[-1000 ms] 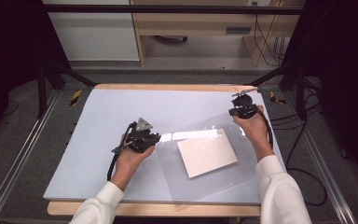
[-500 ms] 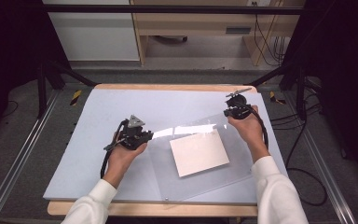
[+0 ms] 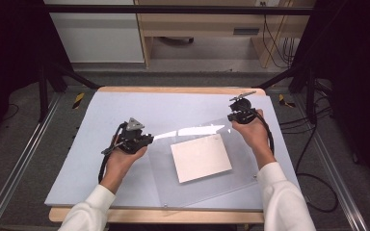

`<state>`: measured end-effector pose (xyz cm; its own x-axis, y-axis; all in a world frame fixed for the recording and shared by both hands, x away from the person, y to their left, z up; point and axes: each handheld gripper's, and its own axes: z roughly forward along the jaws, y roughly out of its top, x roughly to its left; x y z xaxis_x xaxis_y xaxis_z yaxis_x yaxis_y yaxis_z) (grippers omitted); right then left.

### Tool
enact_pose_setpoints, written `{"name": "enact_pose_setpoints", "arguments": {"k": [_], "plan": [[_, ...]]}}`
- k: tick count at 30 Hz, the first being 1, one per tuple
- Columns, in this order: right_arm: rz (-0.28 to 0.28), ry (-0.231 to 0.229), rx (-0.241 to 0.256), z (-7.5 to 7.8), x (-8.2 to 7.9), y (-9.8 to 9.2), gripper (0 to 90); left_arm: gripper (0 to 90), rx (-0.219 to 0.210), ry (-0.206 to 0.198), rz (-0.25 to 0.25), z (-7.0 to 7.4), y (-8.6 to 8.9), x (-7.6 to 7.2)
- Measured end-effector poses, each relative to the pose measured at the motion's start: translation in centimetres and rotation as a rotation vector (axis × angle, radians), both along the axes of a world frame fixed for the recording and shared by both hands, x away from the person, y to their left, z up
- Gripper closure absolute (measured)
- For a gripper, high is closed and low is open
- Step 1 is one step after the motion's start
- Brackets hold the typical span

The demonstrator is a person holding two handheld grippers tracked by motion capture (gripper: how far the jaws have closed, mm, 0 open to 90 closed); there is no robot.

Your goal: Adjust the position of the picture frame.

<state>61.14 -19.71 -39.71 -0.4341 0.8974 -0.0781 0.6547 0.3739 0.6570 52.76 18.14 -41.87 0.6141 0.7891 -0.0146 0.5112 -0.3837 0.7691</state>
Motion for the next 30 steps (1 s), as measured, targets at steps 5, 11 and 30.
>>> {"name": "enact_pose_setpoints", "arguments": {"k": [5, 11, 30], "plan": [[0.008, -0.001, 0.0, 0.2, -0.3, 0.4, 85.0, 80.2, 0.005, -0.002, 0.0, 0.3, 0.4, 0.0], [0.012, 0.003, 0.008, 0.6, -0.9, 0.9, 85.0, 79.9, 0.0, 0.004, -0.009, 1.2, 1.4, -0.1], [0.008, 0.013, 0.012, 1.5, -1.9, 3.0, 85.0, 80.0, 0.019, 0.01, -0.025, 2.8, 3.9, 1.3]]}}
